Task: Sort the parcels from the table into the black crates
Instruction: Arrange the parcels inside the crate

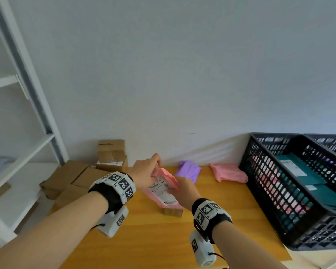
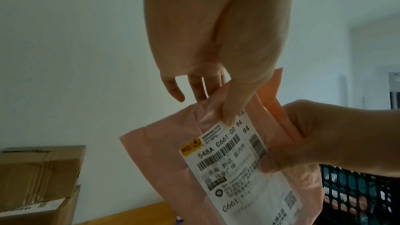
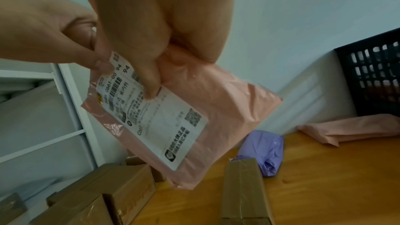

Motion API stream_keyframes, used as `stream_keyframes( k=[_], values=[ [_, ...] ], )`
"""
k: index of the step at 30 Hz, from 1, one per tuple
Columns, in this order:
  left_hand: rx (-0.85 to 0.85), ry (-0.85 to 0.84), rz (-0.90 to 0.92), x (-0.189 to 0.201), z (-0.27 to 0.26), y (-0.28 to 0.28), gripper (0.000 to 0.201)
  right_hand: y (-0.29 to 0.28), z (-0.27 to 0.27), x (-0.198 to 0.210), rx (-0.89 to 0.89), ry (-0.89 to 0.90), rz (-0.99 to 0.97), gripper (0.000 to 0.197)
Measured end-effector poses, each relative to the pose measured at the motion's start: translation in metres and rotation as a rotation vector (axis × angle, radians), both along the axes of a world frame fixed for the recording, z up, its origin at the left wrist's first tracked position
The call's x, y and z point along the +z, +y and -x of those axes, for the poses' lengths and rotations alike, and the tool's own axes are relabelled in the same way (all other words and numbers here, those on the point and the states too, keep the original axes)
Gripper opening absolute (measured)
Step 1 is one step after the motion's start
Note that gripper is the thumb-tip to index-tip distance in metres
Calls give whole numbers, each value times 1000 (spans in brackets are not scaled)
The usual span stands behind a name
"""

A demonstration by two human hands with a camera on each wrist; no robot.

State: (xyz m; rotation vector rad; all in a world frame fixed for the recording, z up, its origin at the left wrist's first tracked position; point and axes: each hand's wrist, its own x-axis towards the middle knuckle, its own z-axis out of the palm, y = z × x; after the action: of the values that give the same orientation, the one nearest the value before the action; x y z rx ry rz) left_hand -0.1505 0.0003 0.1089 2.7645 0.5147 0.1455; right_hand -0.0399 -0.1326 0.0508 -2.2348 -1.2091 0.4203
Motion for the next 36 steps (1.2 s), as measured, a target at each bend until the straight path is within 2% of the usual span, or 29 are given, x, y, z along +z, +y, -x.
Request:
stream_keyframes(
  k=[2, 4, 9, 11, 14, 17, 25, 29, 33, 36],
  values=[
    [23, -37, 24, 3, -2, -1, 41, -1, -2, 6, 0, 13, -31, 19],
    [61, -102, 31, 8, -5, -3, 54, -2, -6, 12, -10, 49, -56, 21],
    [201, -268, 58, 17, -7, -2, 89, -10, -20, 21, -141, 377, -283, 37],
    [259, -305, 129, 16, -5, -1, 98, -14, -26, 27, -194, 508, -376, 36],
    [329, -245, 344, 9, -1, 0, 106, -17, -32, 37, -201, 594, -436, 37],
    [344, -181, 547, 3, 3, 4, 99, -14, -36, 43, -171, 606, -450, 41],
    [333, -251, 839, 3, 7, 1, 71, -1, -38, 71, -131, 613, -545, 38],
    [357, -307, 881, 4, 8, -2, 73, 5, -39, 82, -85, 553, -562, 40],
    [364, -345, 805, 7, 6, -2, 65, 11, -37, 87, -61, 555, -560, 37],
    [360, -364, 785, 9, 6, -1, 62, 10, -38, 88, -62, 521, -543, 43]
  ],
)
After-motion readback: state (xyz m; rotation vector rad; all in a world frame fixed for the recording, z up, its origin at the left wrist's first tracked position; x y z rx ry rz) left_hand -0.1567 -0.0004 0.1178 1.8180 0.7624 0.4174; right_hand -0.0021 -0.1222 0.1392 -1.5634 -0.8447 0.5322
